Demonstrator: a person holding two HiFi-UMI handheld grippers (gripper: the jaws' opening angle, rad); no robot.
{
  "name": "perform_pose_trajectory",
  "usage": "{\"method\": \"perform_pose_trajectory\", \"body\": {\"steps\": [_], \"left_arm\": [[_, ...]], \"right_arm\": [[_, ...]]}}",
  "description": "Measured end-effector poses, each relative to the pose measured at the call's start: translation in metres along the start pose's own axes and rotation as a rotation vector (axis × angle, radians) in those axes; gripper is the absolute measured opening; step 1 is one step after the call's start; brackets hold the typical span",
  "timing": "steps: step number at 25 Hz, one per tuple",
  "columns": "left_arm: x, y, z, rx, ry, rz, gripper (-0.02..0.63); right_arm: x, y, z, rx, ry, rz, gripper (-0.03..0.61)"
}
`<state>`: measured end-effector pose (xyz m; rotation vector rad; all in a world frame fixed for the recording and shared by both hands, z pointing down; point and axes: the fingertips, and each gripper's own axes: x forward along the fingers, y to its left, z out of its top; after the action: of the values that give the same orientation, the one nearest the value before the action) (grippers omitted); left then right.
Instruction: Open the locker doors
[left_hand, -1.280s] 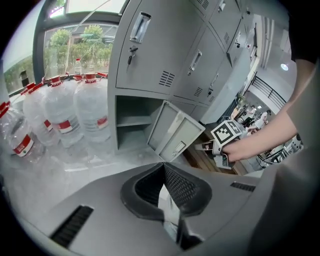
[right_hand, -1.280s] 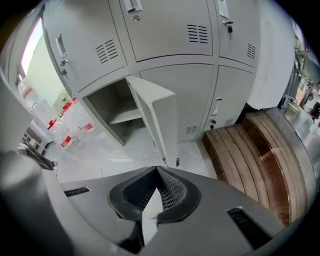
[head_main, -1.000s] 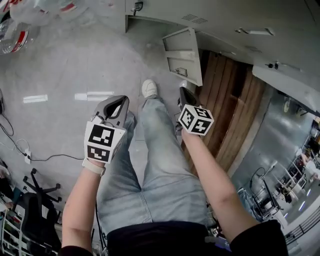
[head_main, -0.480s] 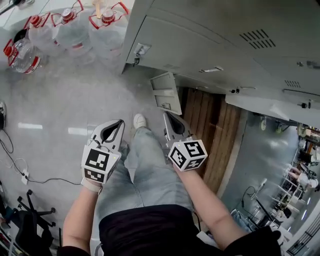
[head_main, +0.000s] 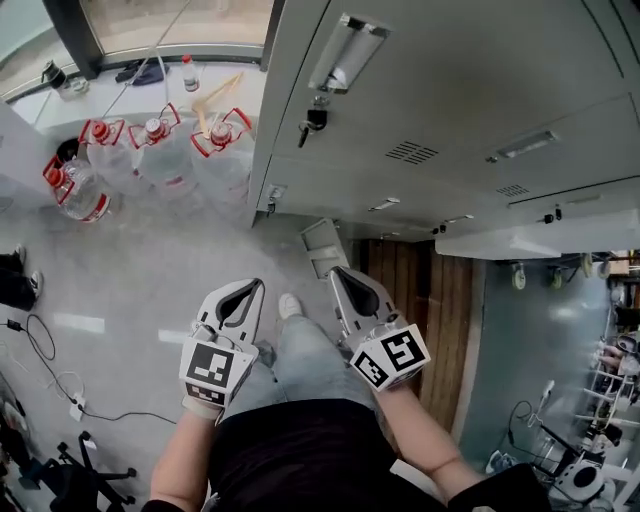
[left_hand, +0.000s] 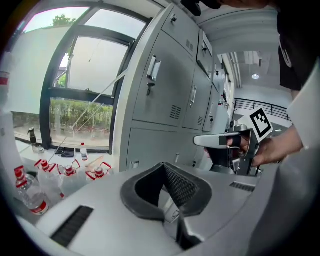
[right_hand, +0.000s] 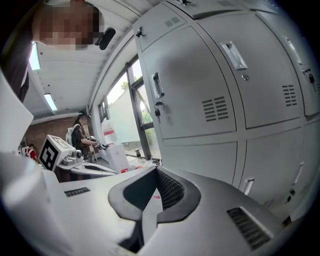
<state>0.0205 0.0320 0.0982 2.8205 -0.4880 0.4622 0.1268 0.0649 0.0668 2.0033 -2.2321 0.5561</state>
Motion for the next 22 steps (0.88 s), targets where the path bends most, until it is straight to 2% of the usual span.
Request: {"method": "perform_pose_trajectory", "body": {"steps": [5,9,15,22], "left_arm": [[-0.018,-0.009,0.068,0.027,-0.080,0.011,0.017],[-0.028,-0.007,0.115,0.049,-0.149,0.012,0.017],[-0.031,-0.012,0.158,0.088,-0.187,0.008,0.017],[-0.028,-0.023,0.190,0.109,-0.219,0.006,0.017]], "right_arm": [[-0.015,0.018,0.064,-0.032,-0.040,0.052,0.028],[-0.022,0.024,0.106,-0.106,-0.083,0.064,0.028],[-0.035,0.024,0.148,-0.131,-0.139,0.084,0.028],[-0.042,0.021,0.167,-0.142,-0.151,0.111,0.028]]}}
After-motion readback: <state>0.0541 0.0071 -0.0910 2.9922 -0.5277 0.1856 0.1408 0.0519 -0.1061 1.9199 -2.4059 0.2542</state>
